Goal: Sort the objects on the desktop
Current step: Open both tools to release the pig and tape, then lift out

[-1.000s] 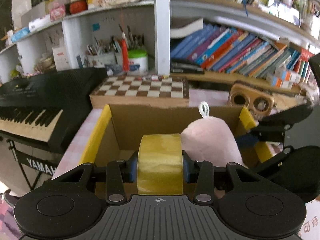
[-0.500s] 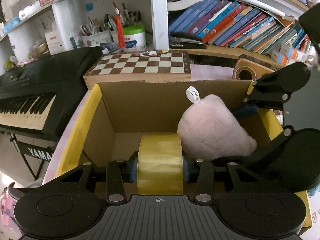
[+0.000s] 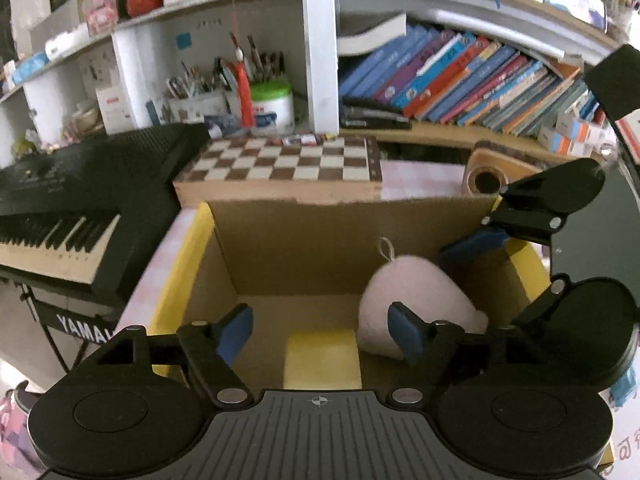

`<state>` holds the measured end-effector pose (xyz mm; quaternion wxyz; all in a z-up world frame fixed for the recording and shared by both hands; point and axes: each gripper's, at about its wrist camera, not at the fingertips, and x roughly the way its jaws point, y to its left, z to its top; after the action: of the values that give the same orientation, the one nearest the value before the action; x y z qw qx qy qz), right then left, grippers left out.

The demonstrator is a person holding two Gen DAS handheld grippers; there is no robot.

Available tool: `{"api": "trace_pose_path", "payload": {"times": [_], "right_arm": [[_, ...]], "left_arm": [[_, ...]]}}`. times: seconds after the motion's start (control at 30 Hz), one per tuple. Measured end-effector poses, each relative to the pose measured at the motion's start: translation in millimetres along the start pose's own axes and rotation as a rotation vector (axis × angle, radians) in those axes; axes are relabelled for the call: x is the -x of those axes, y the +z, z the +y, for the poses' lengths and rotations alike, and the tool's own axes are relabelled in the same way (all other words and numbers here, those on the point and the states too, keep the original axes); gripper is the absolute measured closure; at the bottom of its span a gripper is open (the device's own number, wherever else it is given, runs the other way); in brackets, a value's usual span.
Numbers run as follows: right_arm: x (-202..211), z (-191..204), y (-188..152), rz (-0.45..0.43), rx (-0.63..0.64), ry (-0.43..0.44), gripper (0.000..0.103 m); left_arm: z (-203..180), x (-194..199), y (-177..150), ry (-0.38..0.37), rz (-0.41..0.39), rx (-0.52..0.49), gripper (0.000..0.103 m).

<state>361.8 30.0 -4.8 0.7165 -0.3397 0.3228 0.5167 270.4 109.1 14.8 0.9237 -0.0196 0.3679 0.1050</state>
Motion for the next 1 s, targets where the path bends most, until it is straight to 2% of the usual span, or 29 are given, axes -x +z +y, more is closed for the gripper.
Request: {"api": "trace_pose_path", "payload": {"times": [0.13, 0.5, 0.73, 0.9, 1.0], "right_arm": [[18.7, 1.9, 2.5, -0.051, -0.045, -0.018, 0.025], [85.9, 14.3, -11.4, -0.253, -0.206, -0.139, 0.024], [123.7, 25.9, -33.5, -0.346, -0.366, -0.227, 0.023], [154.5, 48.4, -63.1, -0.413, -0.514, -0.302, 0.017], [163.7, 67.1, -80.8, -0.412, -0.566, -0.348, 0.017]], "left_arm": [[4.2, 18.6, 1.4, 0.007, -0.07, 0.018, 0.019], [20.5, 79.9, -3.1, -0.007, -0.227, 0.073, 0.014], [22.2, 115.7, -18.8, -0.057, -0.283, 0.118, 0.014], [19.8, 137.8, -38.3, -0.082, -0.304, 0.163, 0.013], [14.1, 147.6, -53.6, -0.087, -0.301, 0.17, 0.013]]}}
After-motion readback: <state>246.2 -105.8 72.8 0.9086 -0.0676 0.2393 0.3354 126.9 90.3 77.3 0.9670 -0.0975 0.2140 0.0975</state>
